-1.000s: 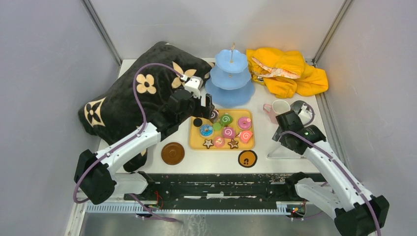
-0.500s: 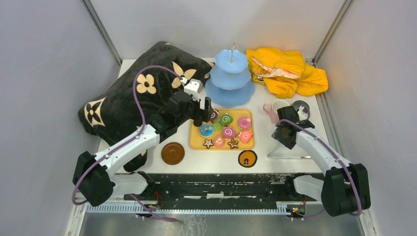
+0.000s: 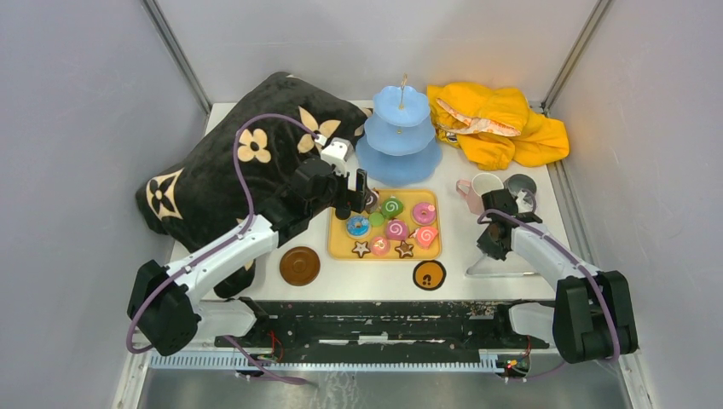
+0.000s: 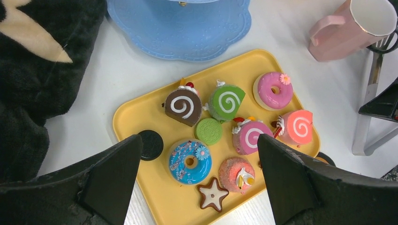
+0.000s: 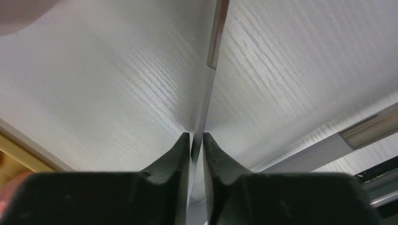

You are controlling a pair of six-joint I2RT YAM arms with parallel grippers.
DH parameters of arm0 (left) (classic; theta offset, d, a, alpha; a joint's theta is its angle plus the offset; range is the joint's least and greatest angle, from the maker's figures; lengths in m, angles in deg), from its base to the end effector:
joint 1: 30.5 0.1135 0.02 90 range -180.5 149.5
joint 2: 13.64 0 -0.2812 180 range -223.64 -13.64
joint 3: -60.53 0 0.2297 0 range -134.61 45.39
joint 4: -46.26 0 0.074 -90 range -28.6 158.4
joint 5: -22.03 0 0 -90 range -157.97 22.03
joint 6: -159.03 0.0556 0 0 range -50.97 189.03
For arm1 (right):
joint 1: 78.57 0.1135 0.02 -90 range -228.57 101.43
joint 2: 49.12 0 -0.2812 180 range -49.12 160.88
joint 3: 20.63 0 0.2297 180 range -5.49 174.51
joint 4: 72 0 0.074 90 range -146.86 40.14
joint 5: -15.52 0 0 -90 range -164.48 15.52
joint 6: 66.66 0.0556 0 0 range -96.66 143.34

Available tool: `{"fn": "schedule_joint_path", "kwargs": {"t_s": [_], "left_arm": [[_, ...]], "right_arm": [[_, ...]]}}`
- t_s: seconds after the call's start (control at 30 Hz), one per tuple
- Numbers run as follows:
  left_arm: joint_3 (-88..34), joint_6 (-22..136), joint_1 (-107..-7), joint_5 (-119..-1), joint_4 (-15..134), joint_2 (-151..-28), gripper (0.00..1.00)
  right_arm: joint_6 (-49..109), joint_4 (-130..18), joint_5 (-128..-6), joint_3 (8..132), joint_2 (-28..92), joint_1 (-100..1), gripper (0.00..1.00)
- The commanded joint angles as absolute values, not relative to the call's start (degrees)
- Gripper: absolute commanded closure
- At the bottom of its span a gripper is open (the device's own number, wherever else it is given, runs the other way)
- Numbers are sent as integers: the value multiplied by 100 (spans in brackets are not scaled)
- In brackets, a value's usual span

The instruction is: Serve the afternoon tea

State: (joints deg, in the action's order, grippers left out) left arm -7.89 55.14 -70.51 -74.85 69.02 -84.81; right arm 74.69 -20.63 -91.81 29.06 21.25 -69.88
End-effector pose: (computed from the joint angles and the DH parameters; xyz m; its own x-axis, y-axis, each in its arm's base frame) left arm 0.2151 -0.1719 0.3130 -0.4536 0.0696 -0.8885 0.4601 0.8721 -0.1666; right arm 0.1800 0.0108 0.1763 -0.6291 0.6580 -0.4138 0.7010 0.7103 0.0637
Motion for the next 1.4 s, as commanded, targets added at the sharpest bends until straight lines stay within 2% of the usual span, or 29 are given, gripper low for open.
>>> {"fn": "schedule_joint_path", "kwargs": {"t_s": [0.0, 0.07, 0.2, 0.8, 1.1, 1.17, 1.27, 1.37], "left_arm": [[-902, 5490, -7078, -7367, 6730, -8581, 1], [-924, 5486, -7072, -7345, 6728, -8620, 1], [-917, 5470, -7077, -7348, 6704, -8647, 1], [-878, 5516, -7071, -7420, 6720, -8715, 1], [-895, 5535, -7079, -7431, 6771, -8744, 1], [-895, 5545, -7075, -7446, 6784, -8744, 1], [-898, 5542, -7078, -7448, 6785, -8769, 1], [-924, 5541, -7071, -7418, 6801, -8799, 1]], "right_arm": [[7266, -2251, -9099, 2851, 1980, -7012, 84], [7187, -2249, -9021, 2846, 1994, -7013, 91], [6925, -2275, -8709, 2854, 2005, -7014, 97], [6229, -2858, -7750, 3377, 2871, -6975, 99], [5981, -2458, -8050, 3523, 3019, -6961, 99], [6008, -2323, -8149, 3484, 2968, -6961, 91], [6001, -2143, -8282, 3434, 2797, -6961, 64], [5926, -1859, -8356, 3540, 2391, -6961, 49]]}}
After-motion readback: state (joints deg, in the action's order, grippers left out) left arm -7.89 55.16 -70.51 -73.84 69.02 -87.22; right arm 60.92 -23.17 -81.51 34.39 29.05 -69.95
